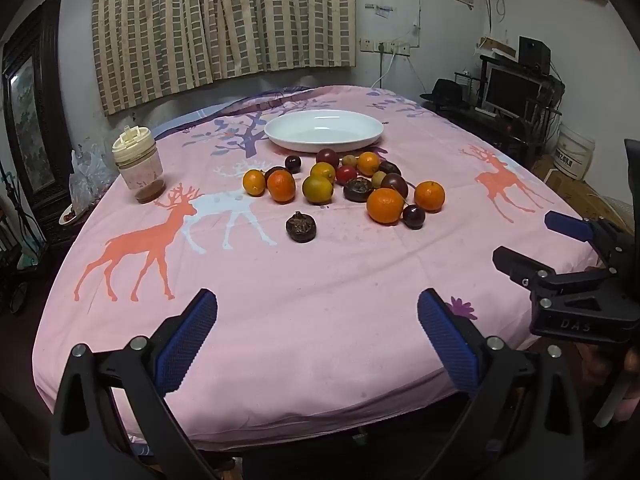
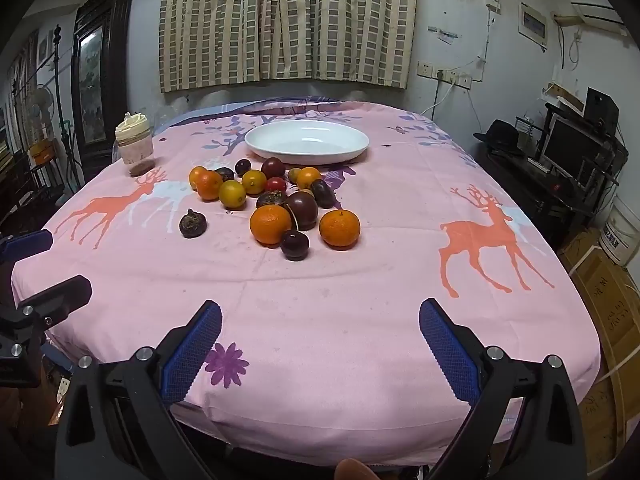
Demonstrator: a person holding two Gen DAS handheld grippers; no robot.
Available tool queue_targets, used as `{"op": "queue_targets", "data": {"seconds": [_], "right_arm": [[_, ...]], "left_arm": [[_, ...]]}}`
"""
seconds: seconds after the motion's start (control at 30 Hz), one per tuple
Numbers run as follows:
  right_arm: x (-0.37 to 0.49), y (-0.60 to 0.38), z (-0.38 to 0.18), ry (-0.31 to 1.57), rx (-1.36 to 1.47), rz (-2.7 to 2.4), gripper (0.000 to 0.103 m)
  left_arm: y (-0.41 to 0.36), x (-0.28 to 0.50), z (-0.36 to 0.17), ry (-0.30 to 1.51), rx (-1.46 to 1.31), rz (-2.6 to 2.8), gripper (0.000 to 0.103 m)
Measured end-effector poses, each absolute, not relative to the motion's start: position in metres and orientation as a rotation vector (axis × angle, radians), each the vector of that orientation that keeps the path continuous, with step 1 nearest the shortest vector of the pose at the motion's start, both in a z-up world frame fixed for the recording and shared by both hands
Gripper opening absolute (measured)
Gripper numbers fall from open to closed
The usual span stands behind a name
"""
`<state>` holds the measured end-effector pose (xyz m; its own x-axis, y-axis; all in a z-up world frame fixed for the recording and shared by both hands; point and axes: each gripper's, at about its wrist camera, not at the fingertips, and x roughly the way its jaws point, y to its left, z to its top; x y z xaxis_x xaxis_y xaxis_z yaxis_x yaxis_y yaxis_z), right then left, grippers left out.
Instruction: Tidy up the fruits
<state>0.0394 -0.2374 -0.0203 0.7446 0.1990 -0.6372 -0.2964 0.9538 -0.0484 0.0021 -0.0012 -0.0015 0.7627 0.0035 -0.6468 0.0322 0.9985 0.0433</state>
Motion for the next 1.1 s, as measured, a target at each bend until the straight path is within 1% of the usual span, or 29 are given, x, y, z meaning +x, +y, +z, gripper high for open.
{"op": "queue_targets", "data": {"seconds": [1.1], "right_arm": [[0.039, -0.228, -0.022, 0.685, -0.155, 0.275, 0.099]], "left_arm": [[0.001, -0.002, -0.003, 0.705, 0.055, -0.009, 0.098]]}}
